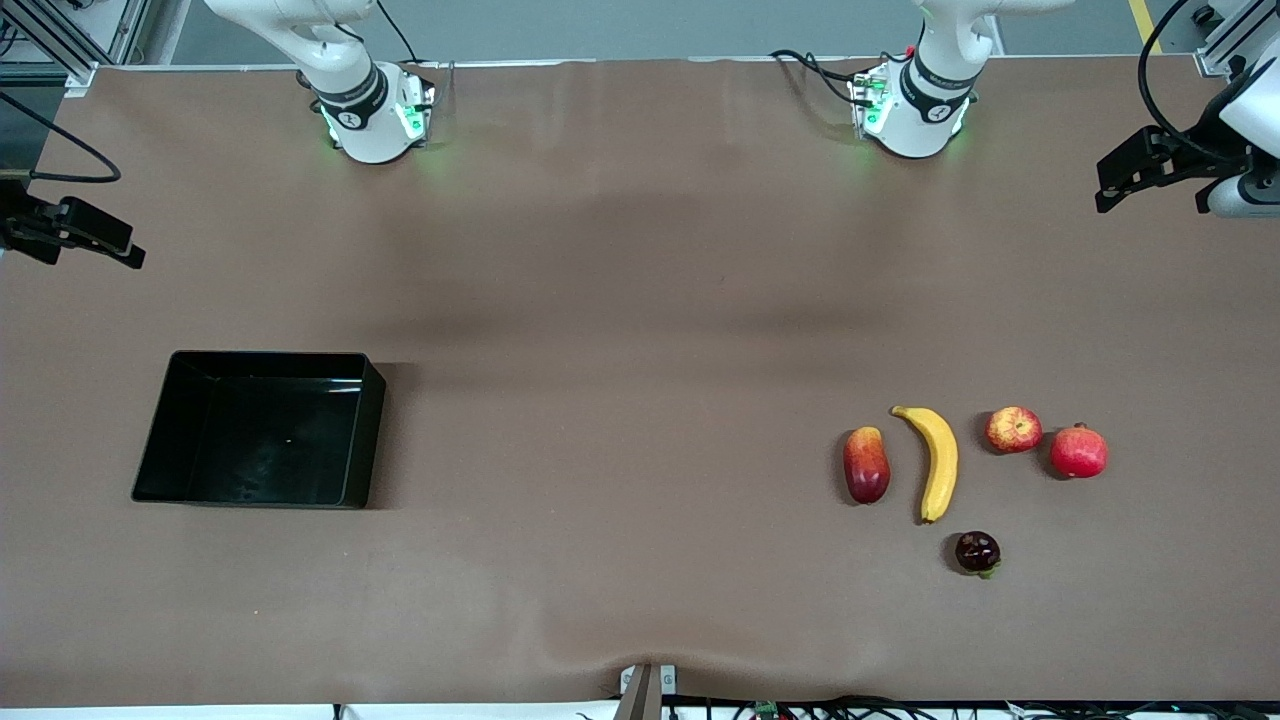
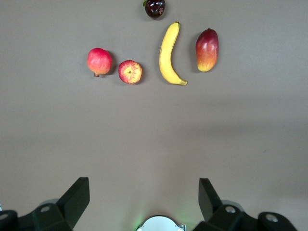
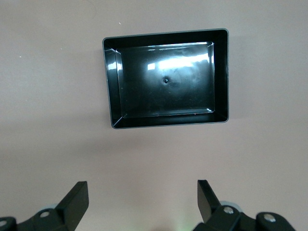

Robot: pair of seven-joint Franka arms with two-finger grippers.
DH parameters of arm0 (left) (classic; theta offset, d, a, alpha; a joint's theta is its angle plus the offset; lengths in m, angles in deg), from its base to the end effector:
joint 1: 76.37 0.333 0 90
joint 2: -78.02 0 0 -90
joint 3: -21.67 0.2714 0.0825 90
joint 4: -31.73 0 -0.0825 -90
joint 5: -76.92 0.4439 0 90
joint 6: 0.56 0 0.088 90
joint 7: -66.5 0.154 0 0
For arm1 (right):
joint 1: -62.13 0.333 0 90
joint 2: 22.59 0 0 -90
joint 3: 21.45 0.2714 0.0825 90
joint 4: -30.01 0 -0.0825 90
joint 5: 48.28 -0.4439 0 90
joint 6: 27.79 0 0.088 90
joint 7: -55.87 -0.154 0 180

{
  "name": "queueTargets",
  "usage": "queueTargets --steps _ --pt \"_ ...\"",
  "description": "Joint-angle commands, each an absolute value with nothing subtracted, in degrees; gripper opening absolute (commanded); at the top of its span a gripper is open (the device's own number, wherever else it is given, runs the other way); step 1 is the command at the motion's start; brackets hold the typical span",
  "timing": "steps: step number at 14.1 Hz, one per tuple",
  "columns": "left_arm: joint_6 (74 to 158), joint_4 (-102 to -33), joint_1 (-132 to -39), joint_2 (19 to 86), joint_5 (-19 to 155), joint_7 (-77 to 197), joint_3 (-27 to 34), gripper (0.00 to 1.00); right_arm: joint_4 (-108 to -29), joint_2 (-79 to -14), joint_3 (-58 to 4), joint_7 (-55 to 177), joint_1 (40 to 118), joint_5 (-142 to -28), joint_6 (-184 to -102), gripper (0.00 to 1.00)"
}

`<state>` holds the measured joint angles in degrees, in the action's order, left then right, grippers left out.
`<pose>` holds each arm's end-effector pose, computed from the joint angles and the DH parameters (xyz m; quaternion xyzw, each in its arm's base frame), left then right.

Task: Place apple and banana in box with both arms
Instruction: 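Move the left gripper out toward the fruit row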

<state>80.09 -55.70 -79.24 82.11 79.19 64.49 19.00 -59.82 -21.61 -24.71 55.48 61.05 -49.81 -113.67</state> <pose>0.5728 -0.0497 0.5852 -0.9991 0.0279 0.0221 0.0228 0.5985 -0.0413 0.5389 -0.9987 0.0406 0.0254 0.0147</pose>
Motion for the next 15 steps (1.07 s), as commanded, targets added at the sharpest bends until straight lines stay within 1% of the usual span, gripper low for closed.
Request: queueTargets --steps 1,4,6,7,9,10,12,14,15 --pt "78.81 -55.11 -79.01 82.77 78.50 65.71 18.94 1.00 -59.11 -21.63 -24.79 56.04 61.08 -49.07 -113.48 1.00" --pt "78.72 -55.02 -78.92 82.60 79.02 65.71 19.29 1.00 -58.67 -21.63 -24.79 55.95 60.90 -49.07 -113.48 1.00" --pt "78.72 -53.79 -78.40 81.28 79.03 65.89 19.65 1.00 -58.58 -21.63 -24.79 55.95 60.90 -49.07 -113.48 1.00" --pt "78.72 -54.49 -77.87 80.84 79.11 65.28 19.65 1.00 -58.58 -21.63 -24.79 55.95 60.90 -49.07 -113.48 1.00" --pt "79.50 -58.43 -76.90 80.84 79.03 64.48 19.65 1.00 -58.67 -21.63 -24.79 55.95 60.90 -49.15 -113.48 1.00" --pt "81.51 -60.10 -75.51 80.66 79.03 64.48 19.65 1.00 -58.67 -21.63 -24.79 55.95 60.90 -49.24 -113.48 1.00" --pt "86.86 -65.63 -74.00 80.48 79.11 64.57 19.65 1.00 -58.67 -21.63 -24.87 55.95 60.82 -49.24 -113.48 1.00" --pt "95.28 -72.13 -71.29 79.70 79.11 64.57 19.65 1.00 -58.67 -21.71 -24.79 55.95 60.90 -49.24 -113.48 1.00" --pt "101.42 -75.99 -69.97 79.52 79.11 64.57 19.65 1.00 -58.67 -21.63 -24.79 55.87 60.90 -49.33 -113.48 1.00"
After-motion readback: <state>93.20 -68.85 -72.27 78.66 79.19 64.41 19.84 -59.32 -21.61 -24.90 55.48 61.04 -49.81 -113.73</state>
